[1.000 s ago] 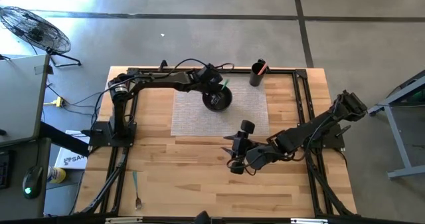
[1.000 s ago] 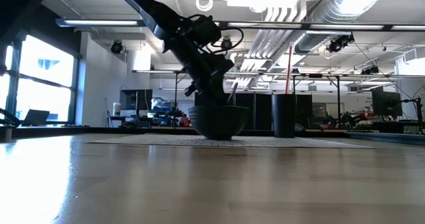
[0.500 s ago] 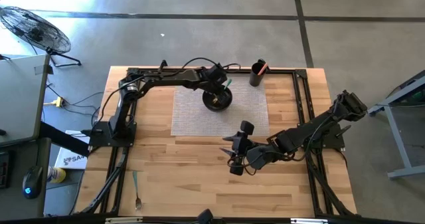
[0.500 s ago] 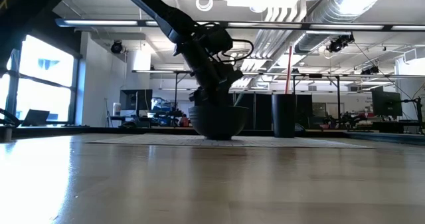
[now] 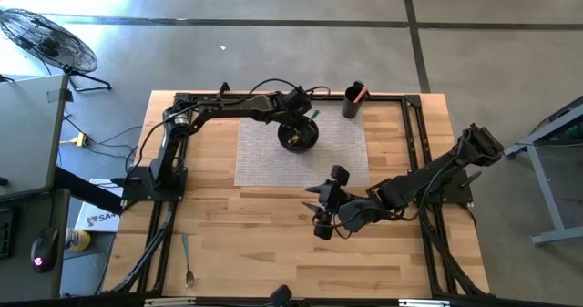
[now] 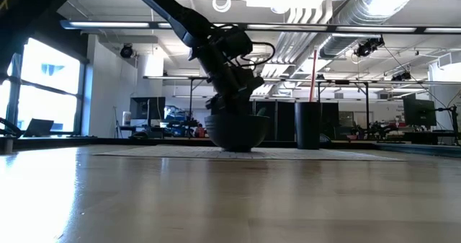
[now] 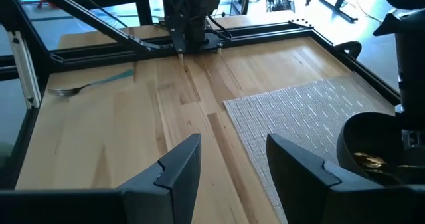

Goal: Pick & Place Utensil
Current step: Put the green spoon into the black bowl, then put the green fork into the black bowl

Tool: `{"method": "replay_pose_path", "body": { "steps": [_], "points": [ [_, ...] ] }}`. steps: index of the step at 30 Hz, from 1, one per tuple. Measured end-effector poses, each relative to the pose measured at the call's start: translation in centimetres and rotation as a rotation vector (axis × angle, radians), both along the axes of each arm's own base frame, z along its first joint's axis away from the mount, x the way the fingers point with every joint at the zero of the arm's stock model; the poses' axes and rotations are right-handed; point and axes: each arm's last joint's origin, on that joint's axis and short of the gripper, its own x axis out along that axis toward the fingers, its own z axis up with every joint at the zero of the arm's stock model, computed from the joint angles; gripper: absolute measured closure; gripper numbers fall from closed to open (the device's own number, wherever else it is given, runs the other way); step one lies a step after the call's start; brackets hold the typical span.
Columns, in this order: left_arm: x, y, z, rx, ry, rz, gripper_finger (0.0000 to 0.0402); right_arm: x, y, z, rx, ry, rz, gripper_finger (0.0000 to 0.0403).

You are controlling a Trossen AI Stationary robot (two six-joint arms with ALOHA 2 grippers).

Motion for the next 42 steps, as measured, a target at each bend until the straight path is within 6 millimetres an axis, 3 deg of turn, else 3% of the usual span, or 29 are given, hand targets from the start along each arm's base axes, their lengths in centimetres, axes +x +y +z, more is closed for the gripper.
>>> {"method": "replay_pose_path", "body": {
  "steps": [5,11,15,19,24,32,37,42],
  "points": [
    [-0.4,-0.3,1.3,0.016,-0.010,-0.048,0.0336,0.0,0.0,0.0,0.007,-0.002,-0.004,0.0237],
    [-4.0,-1.8,6.8,0.049,0.060,-0.114,0.0336,0.0,0.0,0.0,0.013,-0.004,-0.007,0.0237],
    [-7.5,-4.7,10.2,0.046,0.119,-0.167,0.0335,0.0,0.0,0.0,-0.005,0.006,0.000,0.0237],
    [-11.7,-9.2,11.7,0.018,0.155,-0.246,0.0335,0.0,0.0,-0.1,-0.034,0.016,0.013,0.0237],
    [-17.6,-15.1,10.8,-0.075,0.152,-0.303,0.0335,0.0,-0.2,-0.1,-0.084,0.031,0.031,0.0237],
    [-25.6,-22.0,5.5,-0.422,0.194,-0.336,0.0335,0.7,-1.7,0.0,-0.155,0.055,0.018,0.0237],
    [-27.7,-25.5,3.7,-0.459,0.247,-0.418,0.0335,1.5,-3.3,0.2,-0.153,0.037,-0.019,0.0237],
    [-28.2,-29.5,3.6,-0.412,0.196,-0.688,0.0335,2.1,-4.8,0.3,-0.127,0.027,-0.047,0.0237]
  ]
}}
